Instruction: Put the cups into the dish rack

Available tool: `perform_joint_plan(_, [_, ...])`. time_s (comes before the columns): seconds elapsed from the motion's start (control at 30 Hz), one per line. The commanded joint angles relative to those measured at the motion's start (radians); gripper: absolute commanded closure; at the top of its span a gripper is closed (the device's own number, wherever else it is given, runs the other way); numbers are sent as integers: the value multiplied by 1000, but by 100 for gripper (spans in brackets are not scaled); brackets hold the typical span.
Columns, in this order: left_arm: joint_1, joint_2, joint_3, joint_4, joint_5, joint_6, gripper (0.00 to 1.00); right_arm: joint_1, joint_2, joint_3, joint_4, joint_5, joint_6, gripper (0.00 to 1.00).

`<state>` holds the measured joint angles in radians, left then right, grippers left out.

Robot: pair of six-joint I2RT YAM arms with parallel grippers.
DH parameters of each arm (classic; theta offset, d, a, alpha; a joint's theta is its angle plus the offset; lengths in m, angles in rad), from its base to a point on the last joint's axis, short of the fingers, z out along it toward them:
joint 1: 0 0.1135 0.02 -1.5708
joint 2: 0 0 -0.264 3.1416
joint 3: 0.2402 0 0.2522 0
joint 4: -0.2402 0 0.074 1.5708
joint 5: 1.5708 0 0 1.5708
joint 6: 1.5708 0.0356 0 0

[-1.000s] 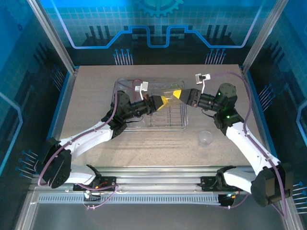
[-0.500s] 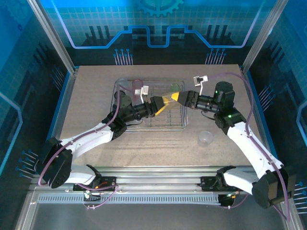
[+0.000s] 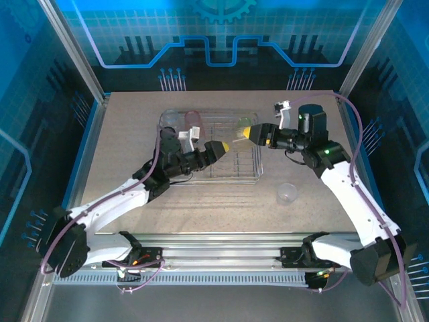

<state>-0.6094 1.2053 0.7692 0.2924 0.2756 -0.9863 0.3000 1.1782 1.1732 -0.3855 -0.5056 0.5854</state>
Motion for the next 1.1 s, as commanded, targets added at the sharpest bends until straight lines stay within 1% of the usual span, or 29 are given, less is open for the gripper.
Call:
perform_joint_plan(0.0, [2,-94,4,-222,-148,108,6,8,39,98,-197,114,-138,84])
perform_joint_plan(0.03, [3,-122,3,-264,-183,131,3,9,55,122,-233,140,-163,85])
perform_joint_plan(0.1, [3,-176,2,-329,-245,177,1,12,85,167,-290,201,-199,86])
perform_joint_plan(0.27, [2,-318,2,-461,-386,324,1,48,149,241,-356,339,-272,87])
perform_joint_plan(0.43, [4,-443,2,-552,-517,450,0,110,232,317,-394,428,-332,87])
perform_joint_plan(0.53, [4,-504,-1,-590,-571,511,0,147,296,364,-415,476,-386,87])
perform_joint_plan(0.7, [5,-563,-9,-621,-583,577,0,153,393,425,-440,540,-467,88])
perform_joint_plan(0.87, [4,-577,-19,-638,-571,601,0,155,481,477,-442,565,-566,88])
perform_joint_plan(0.93, [4,-578,-22,-634,-562,607,1,158,515,493,-437,560,-611,89])
perform_joint_plan(1.03, [4,-578,-28,-626,-559,619,0,157,557,500,-418,515,-696,92])
perform_joint_plan(1.07, [4,-577,-29,-624,-558,625,0,160,569,503,-417,522,-713,92])
